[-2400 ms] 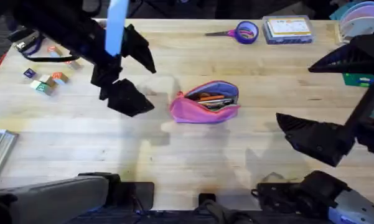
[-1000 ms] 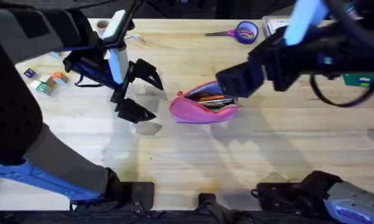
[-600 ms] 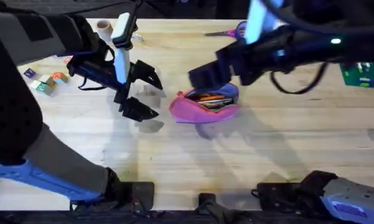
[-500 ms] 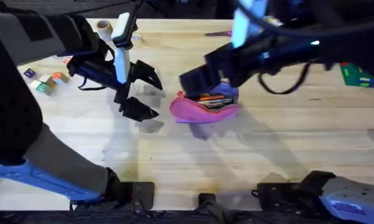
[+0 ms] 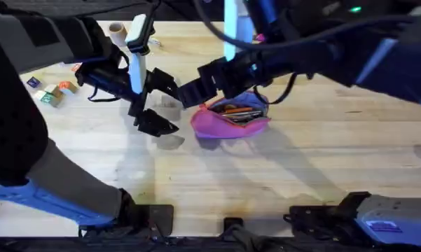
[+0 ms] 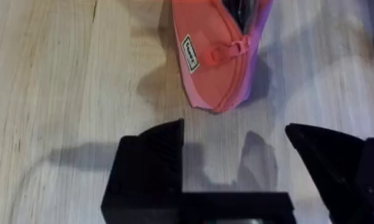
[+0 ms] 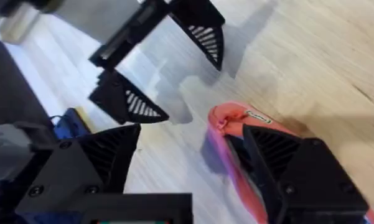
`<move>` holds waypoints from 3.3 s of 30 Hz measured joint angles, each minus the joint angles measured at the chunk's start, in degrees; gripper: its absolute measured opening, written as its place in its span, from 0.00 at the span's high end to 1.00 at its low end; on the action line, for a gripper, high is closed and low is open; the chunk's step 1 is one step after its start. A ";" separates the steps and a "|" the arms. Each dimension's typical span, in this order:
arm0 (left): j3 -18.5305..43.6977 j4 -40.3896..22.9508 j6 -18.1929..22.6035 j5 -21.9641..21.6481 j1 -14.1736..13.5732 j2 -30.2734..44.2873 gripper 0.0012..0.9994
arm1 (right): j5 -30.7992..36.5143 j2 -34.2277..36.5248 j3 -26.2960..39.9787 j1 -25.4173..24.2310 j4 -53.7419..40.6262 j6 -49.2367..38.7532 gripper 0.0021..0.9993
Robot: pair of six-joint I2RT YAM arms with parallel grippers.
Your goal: Unzip the bag, pick up the pens from the table one at a time and place them inside, then zip the bag closed.
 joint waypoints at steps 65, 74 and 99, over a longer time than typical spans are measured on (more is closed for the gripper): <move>0.00 -0.15 -0.01 0.02 0.00 0.00 0.01 | 14.96 9.42 0.00 4.52 2.72 3.53 0.97; 0.00 0.61 -0.04 3.95 0.00 0.00 0.01 | 16.64 8.80 0.00 4.52 2.47 3.37 0.97; -0.02 5.90 -1.21 15.01 -4.65 8.86 0.01 | 20.93 8.59 0.00 4.52 5.40 3.65 0.97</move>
